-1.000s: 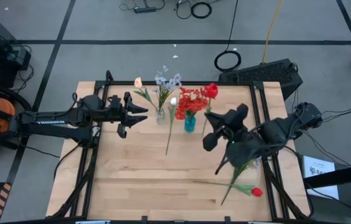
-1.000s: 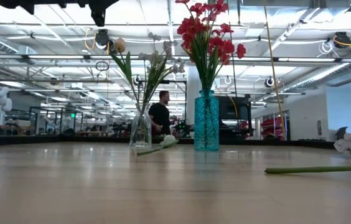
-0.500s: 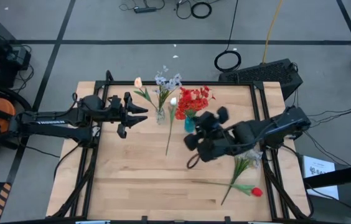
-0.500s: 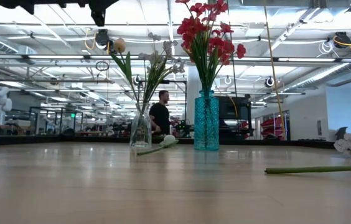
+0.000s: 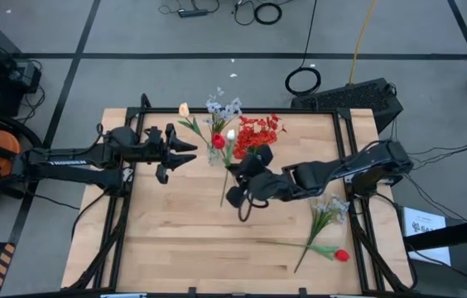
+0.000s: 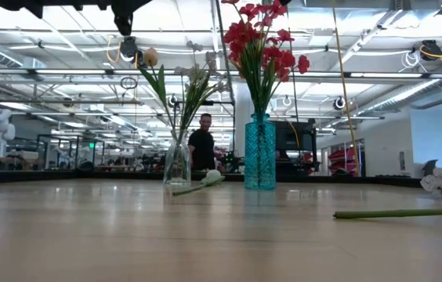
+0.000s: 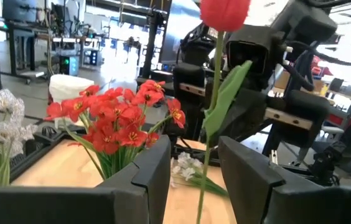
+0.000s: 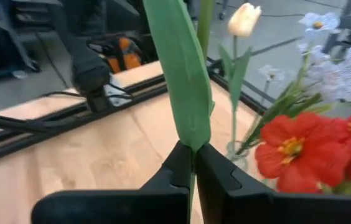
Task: Sort flowers into vase by color
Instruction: Put the top left red tulip into the blue vase
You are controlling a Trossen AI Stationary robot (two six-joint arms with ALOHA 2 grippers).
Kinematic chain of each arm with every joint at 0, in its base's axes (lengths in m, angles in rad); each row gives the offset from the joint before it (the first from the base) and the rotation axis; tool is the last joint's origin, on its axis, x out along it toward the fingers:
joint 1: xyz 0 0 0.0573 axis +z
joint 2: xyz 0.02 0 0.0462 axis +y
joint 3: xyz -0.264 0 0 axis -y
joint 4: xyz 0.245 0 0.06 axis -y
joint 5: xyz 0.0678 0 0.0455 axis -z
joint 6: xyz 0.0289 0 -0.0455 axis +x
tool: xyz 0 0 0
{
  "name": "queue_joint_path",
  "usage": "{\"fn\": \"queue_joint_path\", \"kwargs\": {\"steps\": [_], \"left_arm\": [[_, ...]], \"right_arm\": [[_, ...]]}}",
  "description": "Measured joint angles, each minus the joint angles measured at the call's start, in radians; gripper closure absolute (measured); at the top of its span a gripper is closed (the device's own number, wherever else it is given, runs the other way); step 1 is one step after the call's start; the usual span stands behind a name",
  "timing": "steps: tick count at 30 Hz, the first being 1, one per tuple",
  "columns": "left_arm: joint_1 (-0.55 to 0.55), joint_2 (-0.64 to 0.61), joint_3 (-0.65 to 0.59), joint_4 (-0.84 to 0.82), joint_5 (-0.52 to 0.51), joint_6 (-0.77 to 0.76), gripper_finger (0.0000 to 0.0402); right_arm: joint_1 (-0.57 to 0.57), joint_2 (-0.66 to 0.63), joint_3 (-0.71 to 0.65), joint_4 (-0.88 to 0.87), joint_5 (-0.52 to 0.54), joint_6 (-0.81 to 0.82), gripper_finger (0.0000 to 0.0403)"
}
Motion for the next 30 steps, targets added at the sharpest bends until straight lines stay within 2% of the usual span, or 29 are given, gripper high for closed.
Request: {"fn": "queue_joint_path", "kwargs": {"steps": [7,13,16,19,24,30], "left_arm": [[0.000,0.000,0.000,-0.004,0.000,-0.002,0.0260],[0.000,0.000,0.000,-0.004,0.001,-0.002,0.0260],[0.000,0.000,0.000,-0.004,0.001,-0.002,0.0260],[0.000,0.000,0.000,-0.003,0.001,-0.002,0.0260],[0.000,0.000,0.000,0.001,-0.006,-0.002,0.0260],[0.000,0.000,0.000,0.009,-0.027,-0.003,0.0260]], "right_arm": [[-0.001,-0.162,-0.267,0.187,-0.040,0.005,0.0402],[0.003,-0.379,-0.493,0.220,0.033,0.023,0.0402],[0.002,-0.478,-0.599,0.320,0.043,-0.037,0.0402],[-0.004,-0.557,-0.697,0.497,0.043,-0.154,0.0402],[-0.039,-0.604,-0.819,0.775,-0.019,-0.350,0.0402],[-0.114,-0.605,-0.830,0.805,-0.118,-0.437,0.0402]]}}
